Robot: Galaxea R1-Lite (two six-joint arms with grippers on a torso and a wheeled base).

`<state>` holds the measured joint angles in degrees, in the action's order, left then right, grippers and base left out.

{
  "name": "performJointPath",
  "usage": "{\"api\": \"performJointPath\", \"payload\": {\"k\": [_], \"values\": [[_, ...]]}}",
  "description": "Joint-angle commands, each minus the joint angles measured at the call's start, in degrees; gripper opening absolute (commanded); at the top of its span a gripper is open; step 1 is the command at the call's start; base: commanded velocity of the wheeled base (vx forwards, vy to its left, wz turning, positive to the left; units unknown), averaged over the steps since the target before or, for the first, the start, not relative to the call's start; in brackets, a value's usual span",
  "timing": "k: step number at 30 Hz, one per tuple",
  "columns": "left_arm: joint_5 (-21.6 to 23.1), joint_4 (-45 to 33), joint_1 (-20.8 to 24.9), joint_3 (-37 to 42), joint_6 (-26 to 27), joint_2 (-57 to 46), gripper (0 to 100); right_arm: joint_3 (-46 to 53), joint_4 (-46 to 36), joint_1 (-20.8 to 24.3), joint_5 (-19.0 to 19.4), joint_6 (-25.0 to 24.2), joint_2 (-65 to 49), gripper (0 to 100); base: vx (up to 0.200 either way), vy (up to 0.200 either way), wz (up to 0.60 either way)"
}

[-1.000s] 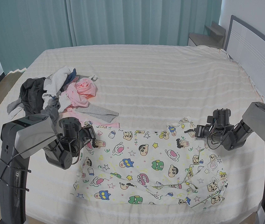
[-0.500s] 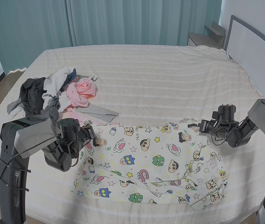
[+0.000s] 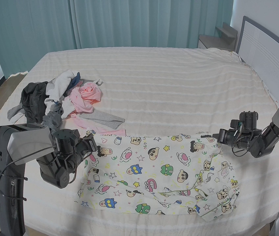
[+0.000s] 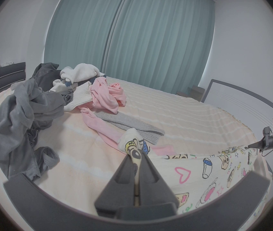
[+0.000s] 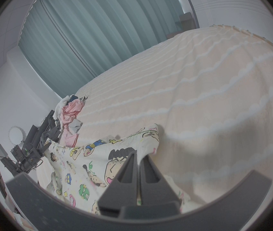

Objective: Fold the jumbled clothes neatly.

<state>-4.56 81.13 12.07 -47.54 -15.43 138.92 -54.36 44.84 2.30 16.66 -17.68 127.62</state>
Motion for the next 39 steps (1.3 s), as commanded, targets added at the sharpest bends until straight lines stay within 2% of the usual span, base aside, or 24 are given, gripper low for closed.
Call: {"api": "performJointPath", "payload": {"k": [1, 7, 11, 20, 28, 39], "values": [[1.13, 2.98, -0.03, 5.18, 1.02, -1.55, 0, 5.05, 0.08, -0.55, 1.97, 0.36, -4.14, 0, 0.0, 0.0, 0.0], [1.22, 8.87, 0.06, 10.98, 2.43, -1.64, 0, 10.06, 0.08, -0.72, 5.13, 0.63, -7.39, 0, 0.0, 0.0, 0.0], [1.4, 8.87, 0.06, 14.41, 2.51, -2.61, 0, 12.7, -0.01, -1.16, 6.54, 1.59, -8.88, 0, 0.0, 0.0, 0.0], [4.56, 8.87, 0.24, 20.21, 2.51, -4.01, 0, 20.17, 0.08, -2.66, 10.41, 7.22, -11.17, 0, 0.0, 0.0, 0.0], [4.74, 8.87, 0.59, 23.55, 2.51, -3.57, 0, 26.94, 0.08, -2.83, 10.76, 13.55, -11.78, 0, 0.0, 0.0, 0.0], [4.65, 8.87, 1.03, 24.78, 2.16, -1.29, 0, 30.54, 0.08, -2.83, 10.32, 17.24, -10.2, 0, 0.0, 0.0, 0.0]]}}
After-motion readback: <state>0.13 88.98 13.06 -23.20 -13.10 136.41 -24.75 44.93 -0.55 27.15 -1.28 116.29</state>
